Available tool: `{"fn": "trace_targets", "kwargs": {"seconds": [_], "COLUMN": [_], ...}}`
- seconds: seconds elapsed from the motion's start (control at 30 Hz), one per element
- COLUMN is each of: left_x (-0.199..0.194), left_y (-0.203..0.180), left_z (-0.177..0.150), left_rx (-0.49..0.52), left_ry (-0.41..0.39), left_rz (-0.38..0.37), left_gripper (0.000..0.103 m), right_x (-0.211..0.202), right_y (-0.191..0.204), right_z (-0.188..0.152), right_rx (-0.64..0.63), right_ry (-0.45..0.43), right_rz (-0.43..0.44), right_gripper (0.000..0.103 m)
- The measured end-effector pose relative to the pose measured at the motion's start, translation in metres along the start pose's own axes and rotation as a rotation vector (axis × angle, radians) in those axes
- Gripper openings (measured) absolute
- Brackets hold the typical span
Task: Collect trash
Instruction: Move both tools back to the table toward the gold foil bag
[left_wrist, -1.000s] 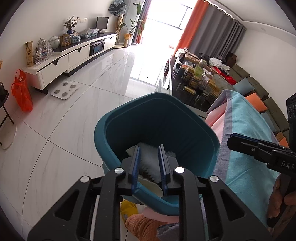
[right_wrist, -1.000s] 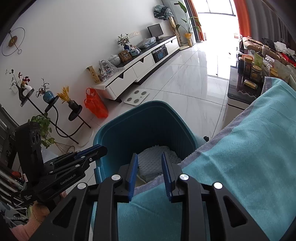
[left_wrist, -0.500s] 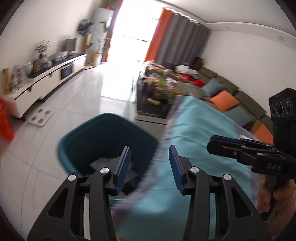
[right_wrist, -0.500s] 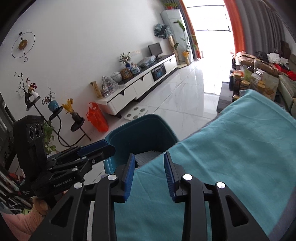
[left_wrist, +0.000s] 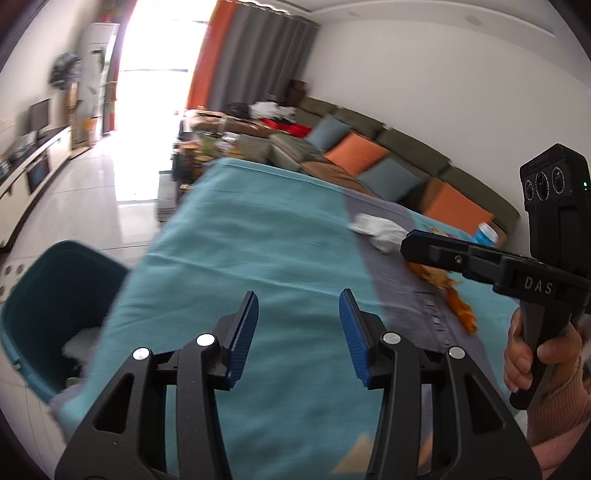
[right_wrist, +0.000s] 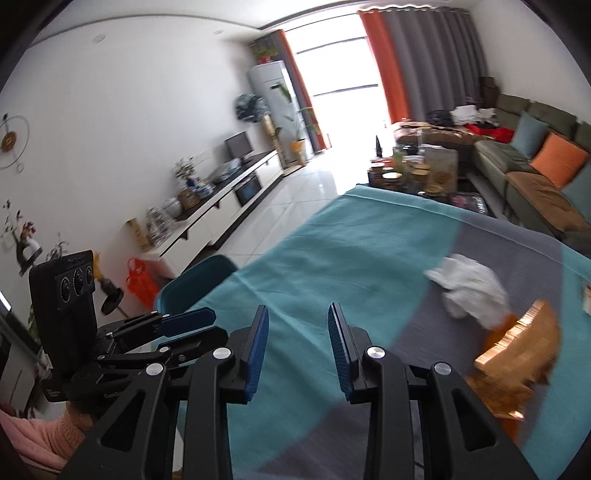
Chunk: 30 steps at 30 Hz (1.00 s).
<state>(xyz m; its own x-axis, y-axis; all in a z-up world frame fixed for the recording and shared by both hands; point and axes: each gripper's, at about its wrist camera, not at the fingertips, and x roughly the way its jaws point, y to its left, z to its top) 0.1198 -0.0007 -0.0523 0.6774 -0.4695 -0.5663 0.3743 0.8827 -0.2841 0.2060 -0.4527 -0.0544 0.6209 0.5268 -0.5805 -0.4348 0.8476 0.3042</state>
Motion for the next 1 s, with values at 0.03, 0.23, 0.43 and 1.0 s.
{"fn": "trace_targets", "kwargs": {"seconds": [0.03,0.23,0.43,1.0], "left_x": [0.003,0.037,0.07,0.171], "left_y": [-0.005,-0.055,-0.101,-0.166], "left_z": [0.0,0.003,0.013,0.032], "left_rx": [0.013,0.099,0.172,0.226], "left_ry": [0.009,0.065,0.109,0.287], "left_rz": [-0.012,-0.099,-0.158,-0.217], "left_gripper": [0.045,0.046,0.05,0.049], "right_x": [-0.006,-0.042,-0.065,-0.085], "right_y": [-0.005,-0.052,-0.093,-0.145], "right_z": [-0.003,-0.025,-0.042,-0.075], "right_rx": [0.01,0.11,0.2,0.32], "right_ry": [-0.007,-0.054,-0.086,-0.092], "right_rz": [-0.017,-0.117,-0.194,-0.213], "right_gripper": [0.031,0.031,0.031,0.031]}}
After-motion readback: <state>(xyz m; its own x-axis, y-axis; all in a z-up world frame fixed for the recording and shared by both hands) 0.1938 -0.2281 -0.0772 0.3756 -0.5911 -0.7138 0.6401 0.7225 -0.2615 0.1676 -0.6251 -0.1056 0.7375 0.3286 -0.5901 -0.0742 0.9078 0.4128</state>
